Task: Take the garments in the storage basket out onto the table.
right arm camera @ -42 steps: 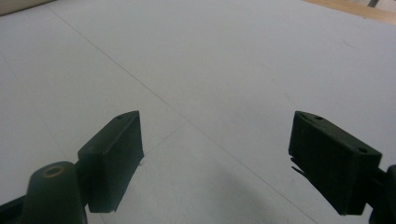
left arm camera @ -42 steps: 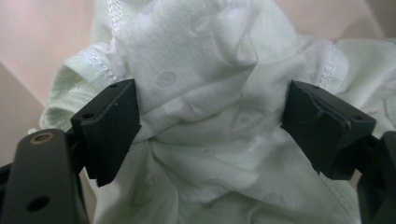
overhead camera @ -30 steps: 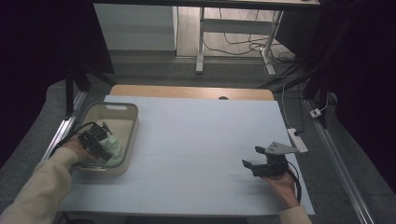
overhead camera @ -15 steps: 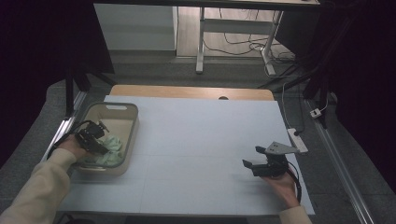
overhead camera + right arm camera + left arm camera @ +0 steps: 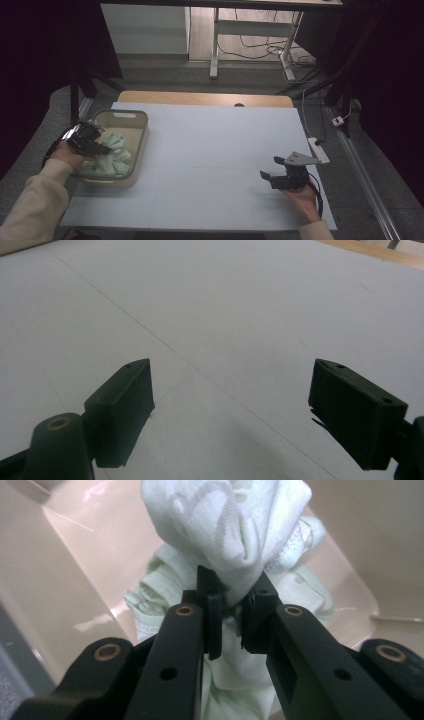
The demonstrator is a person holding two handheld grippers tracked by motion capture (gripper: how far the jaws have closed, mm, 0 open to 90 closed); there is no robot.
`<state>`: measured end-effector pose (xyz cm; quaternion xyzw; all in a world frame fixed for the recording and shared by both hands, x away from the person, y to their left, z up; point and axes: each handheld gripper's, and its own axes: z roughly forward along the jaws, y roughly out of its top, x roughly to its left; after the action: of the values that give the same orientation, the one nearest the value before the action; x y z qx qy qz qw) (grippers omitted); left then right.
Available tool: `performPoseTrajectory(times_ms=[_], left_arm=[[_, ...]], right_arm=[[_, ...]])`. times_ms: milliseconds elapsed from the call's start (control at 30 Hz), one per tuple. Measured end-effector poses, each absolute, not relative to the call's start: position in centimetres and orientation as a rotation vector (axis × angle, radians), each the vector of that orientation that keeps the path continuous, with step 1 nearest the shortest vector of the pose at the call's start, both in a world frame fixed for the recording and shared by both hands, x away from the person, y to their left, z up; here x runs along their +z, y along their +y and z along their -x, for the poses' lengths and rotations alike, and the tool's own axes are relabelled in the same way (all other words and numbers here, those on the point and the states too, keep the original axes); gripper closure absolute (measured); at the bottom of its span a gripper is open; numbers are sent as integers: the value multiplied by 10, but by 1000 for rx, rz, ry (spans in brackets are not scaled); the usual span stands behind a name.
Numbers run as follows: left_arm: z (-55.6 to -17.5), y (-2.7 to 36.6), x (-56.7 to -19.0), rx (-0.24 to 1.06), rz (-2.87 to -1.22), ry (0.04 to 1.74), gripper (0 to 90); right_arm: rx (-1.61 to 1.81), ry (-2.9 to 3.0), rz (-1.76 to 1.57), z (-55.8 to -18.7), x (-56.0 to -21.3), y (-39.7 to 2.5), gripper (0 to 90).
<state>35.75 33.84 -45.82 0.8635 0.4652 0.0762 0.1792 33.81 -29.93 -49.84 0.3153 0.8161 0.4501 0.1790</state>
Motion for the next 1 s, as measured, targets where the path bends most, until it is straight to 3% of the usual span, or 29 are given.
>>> performPoseTrajectory(times_ms=[1000], left_arm=[[-339,347,-425,378,-2200,1242,806]], right_arm=[[1269,2300,-900,-338,-498,-300,179]])
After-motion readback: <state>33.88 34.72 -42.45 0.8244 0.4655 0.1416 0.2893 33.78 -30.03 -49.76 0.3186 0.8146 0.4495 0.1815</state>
